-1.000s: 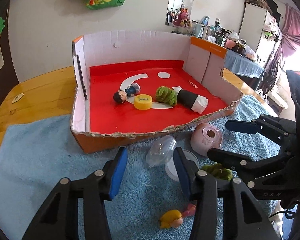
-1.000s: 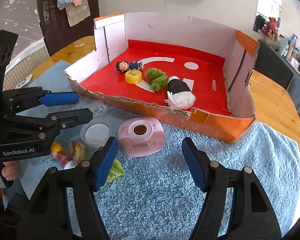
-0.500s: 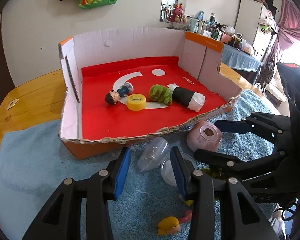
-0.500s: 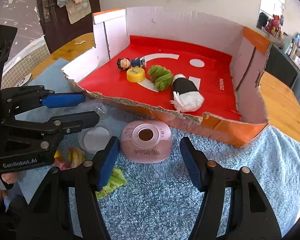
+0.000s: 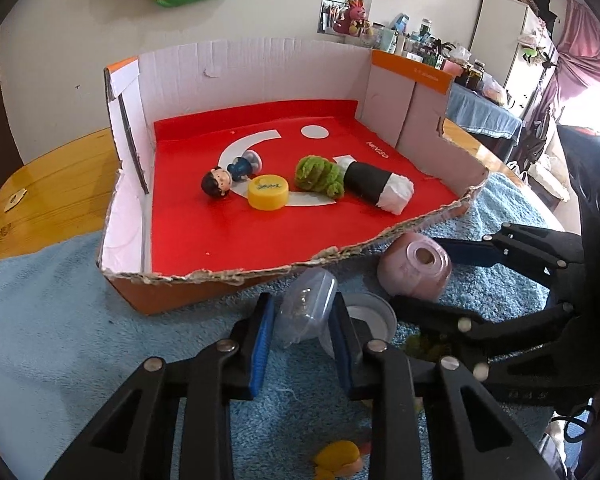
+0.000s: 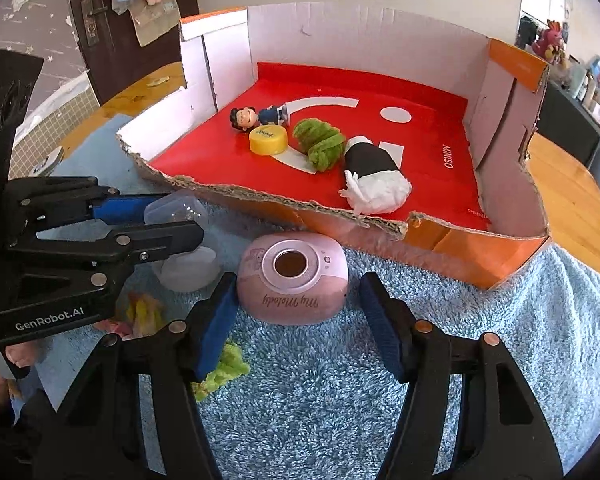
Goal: Organize objects
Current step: 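Grasp the clear plastic cup with the left gripper while the right grasps the pink container, then lift the clear cup and pink container and carry both into the box, then lower the clear cup and pink container onto the red floor beside the other toys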
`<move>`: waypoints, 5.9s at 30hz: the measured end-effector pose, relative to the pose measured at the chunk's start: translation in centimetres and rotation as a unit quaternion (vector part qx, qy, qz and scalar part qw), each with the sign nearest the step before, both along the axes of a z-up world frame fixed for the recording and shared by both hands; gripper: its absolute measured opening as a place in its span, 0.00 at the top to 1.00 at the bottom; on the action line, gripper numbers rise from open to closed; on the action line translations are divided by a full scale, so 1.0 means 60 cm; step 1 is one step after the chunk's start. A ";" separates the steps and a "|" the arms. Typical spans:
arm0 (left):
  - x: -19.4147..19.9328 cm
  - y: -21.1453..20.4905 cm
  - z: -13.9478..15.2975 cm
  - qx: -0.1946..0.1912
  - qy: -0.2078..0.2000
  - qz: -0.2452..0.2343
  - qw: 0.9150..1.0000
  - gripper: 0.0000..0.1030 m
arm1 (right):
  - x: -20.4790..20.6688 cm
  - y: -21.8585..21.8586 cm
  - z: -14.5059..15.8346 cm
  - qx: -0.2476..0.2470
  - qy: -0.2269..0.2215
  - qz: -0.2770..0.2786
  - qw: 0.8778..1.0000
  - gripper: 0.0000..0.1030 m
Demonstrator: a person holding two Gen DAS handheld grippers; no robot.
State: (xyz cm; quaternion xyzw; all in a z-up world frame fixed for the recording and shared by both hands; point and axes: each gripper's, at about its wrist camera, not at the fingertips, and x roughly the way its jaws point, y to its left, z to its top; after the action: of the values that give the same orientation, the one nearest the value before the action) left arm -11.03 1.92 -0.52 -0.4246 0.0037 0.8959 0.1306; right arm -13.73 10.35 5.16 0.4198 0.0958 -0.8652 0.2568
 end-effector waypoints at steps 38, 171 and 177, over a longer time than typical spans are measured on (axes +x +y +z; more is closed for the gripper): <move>0.051 -0.018 0.026 0.037 0.018 0.017 0.999 0.80 | 0.052 0.019 0.040 -0.066 0.017 -0.003 0.998 0.50; -0.119 -0.025 0.031 0.025 -0.061 -0.010 0.998 0.82 | -0.140 -0.021 0.034 -0.060 -0.080 0.012 0.995 0.50; -0.135 -0.019 0.030 0.017 -0.057 -0.005 0.998 0.82 | -0.144 -0.018 0.035 -0.052 -0.064 0.003 0.997 0.50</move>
State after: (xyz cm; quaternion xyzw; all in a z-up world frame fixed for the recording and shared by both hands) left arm -19.13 0.79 1.26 -0.4723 -0.0165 0.8697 0.1421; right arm -22.37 9.30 7.26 0.4599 0.0356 -0.8398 0.2863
